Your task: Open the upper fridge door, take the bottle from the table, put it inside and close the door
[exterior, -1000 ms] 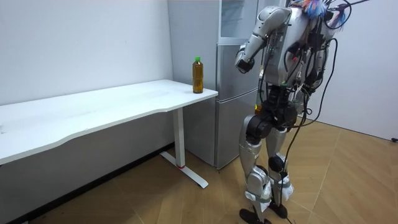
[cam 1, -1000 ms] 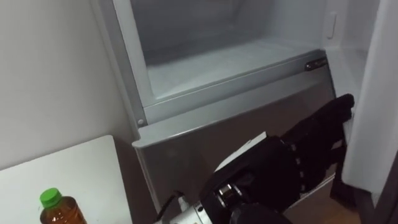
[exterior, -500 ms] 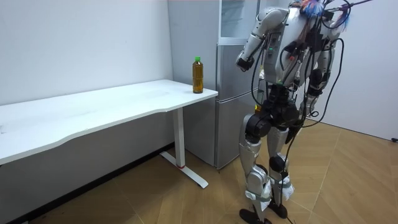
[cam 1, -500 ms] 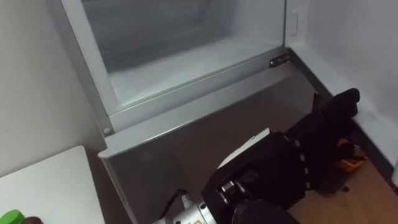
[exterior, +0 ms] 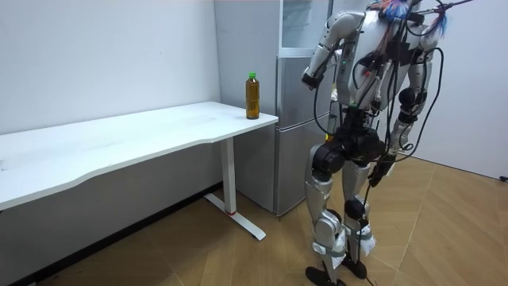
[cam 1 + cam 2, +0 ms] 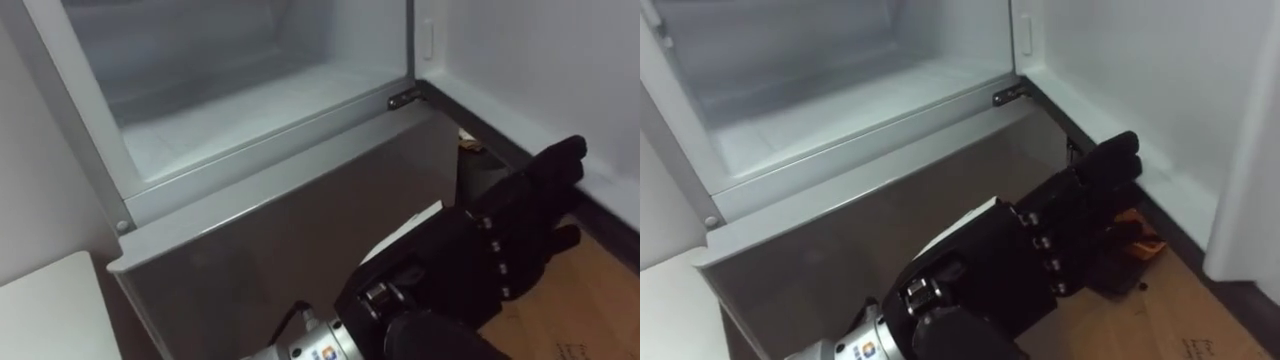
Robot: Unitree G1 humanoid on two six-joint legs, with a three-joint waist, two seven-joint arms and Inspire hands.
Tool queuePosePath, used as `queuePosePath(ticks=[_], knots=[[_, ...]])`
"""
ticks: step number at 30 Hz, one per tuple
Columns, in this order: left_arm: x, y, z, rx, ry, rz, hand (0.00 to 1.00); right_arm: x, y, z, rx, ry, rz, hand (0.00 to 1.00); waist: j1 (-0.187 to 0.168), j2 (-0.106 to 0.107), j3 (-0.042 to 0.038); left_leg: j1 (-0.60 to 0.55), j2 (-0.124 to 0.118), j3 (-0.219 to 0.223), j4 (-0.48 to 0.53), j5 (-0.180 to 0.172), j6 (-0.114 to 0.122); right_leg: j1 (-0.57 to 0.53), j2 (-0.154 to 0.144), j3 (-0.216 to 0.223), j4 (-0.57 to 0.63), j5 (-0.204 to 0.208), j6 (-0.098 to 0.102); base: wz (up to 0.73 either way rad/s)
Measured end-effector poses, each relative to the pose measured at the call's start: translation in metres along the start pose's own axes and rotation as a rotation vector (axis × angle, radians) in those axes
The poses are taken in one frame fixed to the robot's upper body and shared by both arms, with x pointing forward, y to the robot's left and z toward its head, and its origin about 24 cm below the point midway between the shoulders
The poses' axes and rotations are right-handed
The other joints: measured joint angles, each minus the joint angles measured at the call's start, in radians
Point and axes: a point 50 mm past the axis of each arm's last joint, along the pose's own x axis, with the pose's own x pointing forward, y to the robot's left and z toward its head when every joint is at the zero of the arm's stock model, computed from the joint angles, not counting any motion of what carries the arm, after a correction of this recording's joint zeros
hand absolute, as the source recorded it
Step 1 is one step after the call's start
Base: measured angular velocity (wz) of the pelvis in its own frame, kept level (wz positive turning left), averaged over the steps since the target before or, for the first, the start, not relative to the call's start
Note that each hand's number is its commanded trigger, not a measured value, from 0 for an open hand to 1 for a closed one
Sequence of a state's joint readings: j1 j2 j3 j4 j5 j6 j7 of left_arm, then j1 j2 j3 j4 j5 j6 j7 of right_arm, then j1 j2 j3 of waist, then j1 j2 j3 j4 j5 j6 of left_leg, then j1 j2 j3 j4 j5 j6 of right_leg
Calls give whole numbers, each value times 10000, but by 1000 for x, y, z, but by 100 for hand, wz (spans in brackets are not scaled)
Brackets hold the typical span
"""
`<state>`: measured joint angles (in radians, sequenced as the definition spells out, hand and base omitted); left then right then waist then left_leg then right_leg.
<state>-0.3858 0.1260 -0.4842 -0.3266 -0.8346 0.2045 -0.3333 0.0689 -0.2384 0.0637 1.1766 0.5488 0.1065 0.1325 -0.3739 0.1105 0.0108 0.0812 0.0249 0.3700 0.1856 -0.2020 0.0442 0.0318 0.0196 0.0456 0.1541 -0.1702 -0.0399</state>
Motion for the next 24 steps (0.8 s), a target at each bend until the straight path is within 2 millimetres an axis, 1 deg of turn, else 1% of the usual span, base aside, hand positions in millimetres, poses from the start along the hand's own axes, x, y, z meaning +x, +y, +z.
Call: queuePosePath(ticks=[1, 2, 5, 9, 12, 15, 18, 19, 22, 24], knots=[[2, 0, 0, -116, 12, -2, 0, 0, 0, 0, 1, 14, -33, 0, -16, 4, -2, 6, 11, 128, 2, 1, -1, -27, 5, 59, -1, 3, -4, -17], [4, 1, 0, -156, 28, 4, 0, 0, -1, -1, 19, 42, -68, 0, -76, 5, -3, 5, 12, 137, 2, 1, -3, -33, 6, 65, -3, 6, -8, -15], [9, 3, 1, -160, 92, -87, 0, -1, -4, -5, 103, 162, -285, 0, -109, 11, -7, 6, 6, 160, 3, 1, -3, -39, 0, 86, -11, 7, -8, -7], [10, 5, 0, -184, 180, -49, 0, -1, -5, -6, 129, 254, -335, 0, -155, 23, -14, 17, 14, 161, 3, 2, -3, -44, 3, 82, -11, 11, -16, -6], [8, 9, -4, -234, 381, 121, 0, -1, -4, -5, 70, 216, -305, 0, -113, 24, -14, 1, 22, 125, 6, 2, -6, -31, 6, 45, 6, 24, -35, 2], [8, 10, -6, -184, 488, 202, 0, -1, -3, -3, 11, 183, -277, 0, -36, 34, -17, -10, 23, 108, 5, -3, -15, 31, -16, -167, -25, 28, -37, 16], [7, 11, -6, -97, 561, 262, 0, 0, 0, 1, -70, 76, -180, 0, 179, 56, -12, -27, 34, 86, 4, -6, -20, 51, -23, -306, -16, 30, -41, 11], [7, 12, -6, -124, 563, 278, 0, 0, 0, 1, -116, 64, -162, 0, 260, 59, -11, -54, 35, 47, 13, -7, -22, 58, -37, -401, -12, 30, -41, 25], [7, 12, -5, -152, 485, 325, 0, 1, 3, 3, -240, 6, -50, 0, 311, 51, -7, -210, 35, -2, 33, 0, -34, 30, -85, -846, -25, 26, -36, 38], [6, 12, -4, -131, 494, 354, 0, 1, 3, 3, -320, 19, -58, 0, 520, 49, -6, -252, 25, -85, 33, 6, -43, 30, -108, -1024, -34, 22, -31, 33]])
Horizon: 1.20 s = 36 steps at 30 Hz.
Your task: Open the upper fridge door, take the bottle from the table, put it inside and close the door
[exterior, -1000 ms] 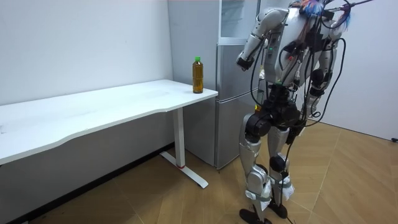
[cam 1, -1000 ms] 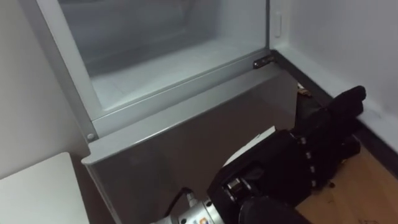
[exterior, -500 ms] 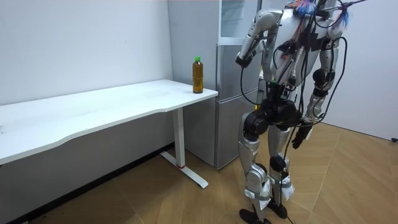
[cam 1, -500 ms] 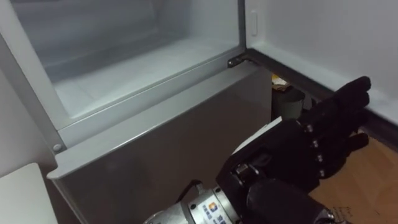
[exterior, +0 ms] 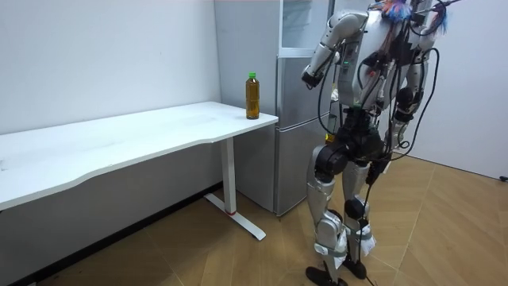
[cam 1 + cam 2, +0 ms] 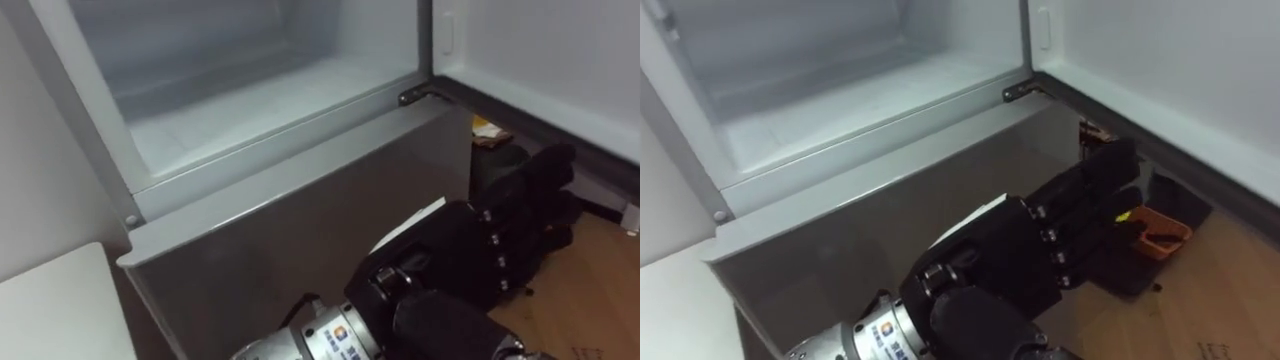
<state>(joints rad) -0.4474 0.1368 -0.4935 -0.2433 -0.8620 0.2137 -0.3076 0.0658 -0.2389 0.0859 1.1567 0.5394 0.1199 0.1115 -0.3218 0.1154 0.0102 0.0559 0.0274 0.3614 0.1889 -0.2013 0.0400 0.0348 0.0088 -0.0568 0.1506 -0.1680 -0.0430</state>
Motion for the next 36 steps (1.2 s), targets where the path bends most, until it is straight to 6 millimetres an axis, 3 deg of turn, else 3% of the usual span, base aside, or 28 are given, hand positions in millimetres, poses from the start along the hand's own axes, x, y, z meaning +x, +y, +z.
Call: queuePosePath(ticks=[2, 6, 10, 14, 20, 24, 27, 36], knots=[[-2, 0, -1, 28, 49, 34, 0, 0, 0, 1, -147, 28, -34, 0, 267, -3, 2, -76, -48, -403, -5, 19, -25, -10, -44, -185, 9, -21, 23, 29], [-8, 2, -5, 214, 240, 169, 0, 1, 1, 2, -517, 41, -4, 0, 761, -73, -1, -93, -80, -703, -31, 25, -31, 40, -82, -473, 37, -26, 37, 21], [-24, 6, -19, 183, 674, 676, 0, 2, 7, -2, -851, 206, 229, 0, 953, -380, -28, -126, -159, -1214, -10, 73, -52, 227, -168, -1020, 16, -87, 49, 37], [-36, 8, -31, 480, 1179, 1229, 0, 2, 8, -3, -856, 228, 250, 0, 1203, -525, -2, -322, -230, -1502, 136, 104, -12, 274, -261, -1457, 14, -117, 81, 33], [-39, 10, -33, 1232, 1458, 1329, 0, 2, 10, -5, -1229, 108, 223, 0, 1885, -646, -30, -447, -249, -1617, 152, 130, 2, 242, -280, -1639, 9, -119, 84, 10], [-52, 12, -41, 1298, 1729, 1744, 0, 3, 15, -5, -1501, 103, 366, 0, 1995, -674, -47, -447, -277, -1757, 155, 137, -10, 334, -279, -1699, 8, -140, 80, 10], [-67, 12, -53, 1248, 2205, 2273, 0, 4, 22, -6, -1817, 87, 563, 0, 2215, -754, -73, -439, -273, -1781, 151, 148, -28, 346, -272, -1716, 5, -161, 59, 1], [-143, 31, -97, 1101, 4436, 5298, 0, 6, 43, 2, -2280, -281, 1187, 0, 2483, -914, -13, -438, -288, -1751, 155, 150, -31, 353, -314, -1898, 23, -246, 66, 4]])
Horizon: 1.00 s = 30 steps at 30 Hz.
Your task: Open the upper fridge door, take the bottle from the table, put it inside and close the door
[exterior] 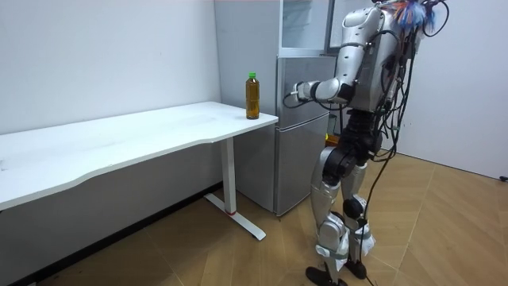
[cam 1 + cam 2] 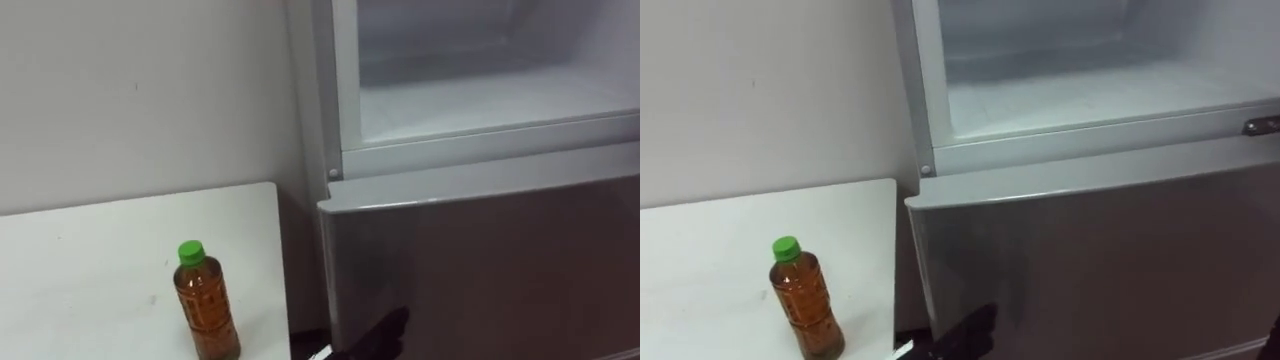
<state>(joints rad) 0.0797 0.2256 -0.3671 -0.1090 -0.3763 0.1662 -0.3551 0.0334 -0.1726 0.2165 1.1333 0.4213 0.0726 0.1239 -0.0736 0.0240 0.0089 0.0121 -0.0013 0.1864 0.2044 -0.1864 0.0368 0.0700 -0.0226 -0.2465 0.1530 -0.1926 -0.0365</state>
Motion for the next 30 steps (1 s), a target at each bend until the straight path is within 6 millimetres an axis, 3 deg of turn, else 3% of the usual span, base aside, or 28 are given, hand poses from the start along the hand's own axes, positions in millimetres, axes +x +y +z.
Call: queuePosePath(ticks=[4, 8, 18, 20, 26, 30], knots=[[-23, 17, -46, -150, 1771, 1617, 0, -1, 4, 7, 34, -611, 169, 0, 35, -130, -12, 0, -16, -23, 12, 0, 0, 37, -14, -27, -1, -11, 16, 1], [-46, 26, -94, -16, 3645, 2895, 0, -3, 6, 2, -132, -860, 282, 0, 247, -215, -33, -2, -26, 2, 13, -1, 2, 42, -36, -43, 12, -39, 26, 1], [-106, 33, -171, 386, 7124, 4499, 0, -4, 10, 6, -361, -1396, 782, 0, 286, -287, -18, 126, -59, -27, -31, -3, 4, 178, -66, -171, -13, -68, 52, 2], [-129, 34, -189, -262, 7898, 5614, 0, -5, 8, 1, -197, -1279, 788, 0, 317, -327, -31, 277, -77, -27, -126, -5, 5, 290, -73, -138, -24, -98, 73, 0], [-163, 34, -205, -1405, 8459, 8135, 0, -7, 3, -22, 75, -653, 600, 0, 713, -343, -61, 430, -105, 3, -363, -8, 9, 290, -63, -5, -23, -107, 90, -5], [-173, 33, -209, -1775, 8637, 9012, 0, -9, 4, -22, 112, -801, 813, 0, 842, -327, -104, 434, -109, 2, -371, -10, 11, 280, -49, 29, -26, -105, 91, -5]])
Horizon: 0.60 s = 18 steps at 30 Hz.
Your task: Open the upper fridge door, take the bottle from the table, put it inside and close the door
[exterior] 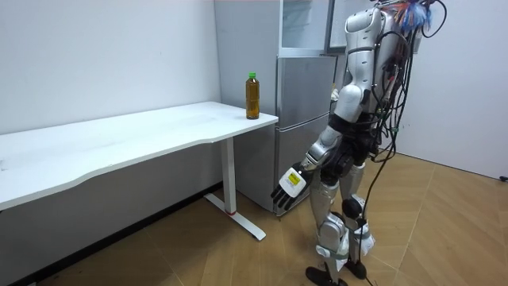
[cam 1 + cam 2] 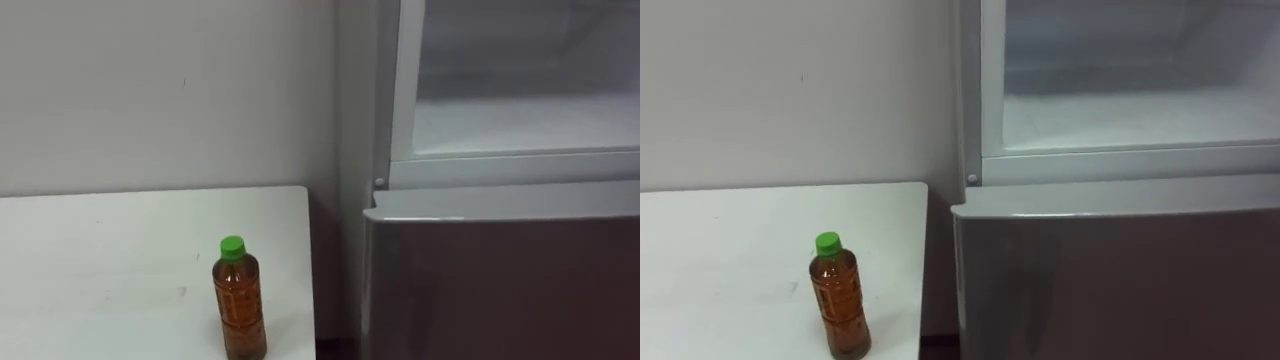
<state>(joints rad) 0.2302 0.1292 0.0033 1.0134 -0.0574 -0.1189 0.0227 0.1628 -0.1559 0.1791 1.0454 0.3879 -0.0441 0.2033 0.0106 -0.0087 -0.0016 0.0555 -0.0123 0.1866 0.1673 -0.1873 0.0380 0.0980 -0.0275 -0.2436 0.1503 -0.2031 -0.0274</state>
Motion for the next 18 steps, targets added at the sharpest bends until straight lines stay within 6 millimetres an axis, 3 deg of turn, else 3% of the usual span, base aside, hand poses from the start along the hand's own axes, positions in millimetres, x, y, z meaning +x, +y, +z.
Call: queuePosePath(ticks=[4, 12, 18], knots=[[-1, 3, -5, -92, 216, 414, 0, 0, 9, 23, -167, -1057, 494, 0, 2, 31, -39, 2, 0, -1, -1, 1, -1, 3, 2, -18, 14, 1, -2, 0], [-1, 4, -6, -100, 350, 841, 0, -8, 36, 81, -958, -3576, 1370, 0, -12, -48, -23, 55, -4, 24, -1, 0, 0, 63, -7, -24, 11, 2, -1, 1], [0, 3, -7, -120, 503, 905, 0, -24, 55, 121, -1272, -5357, 2030, 0, -7, -26, 4, 72, 2, 33, -2, 0, 0, 64, 3, 73, 32, 4, 0, -1]])
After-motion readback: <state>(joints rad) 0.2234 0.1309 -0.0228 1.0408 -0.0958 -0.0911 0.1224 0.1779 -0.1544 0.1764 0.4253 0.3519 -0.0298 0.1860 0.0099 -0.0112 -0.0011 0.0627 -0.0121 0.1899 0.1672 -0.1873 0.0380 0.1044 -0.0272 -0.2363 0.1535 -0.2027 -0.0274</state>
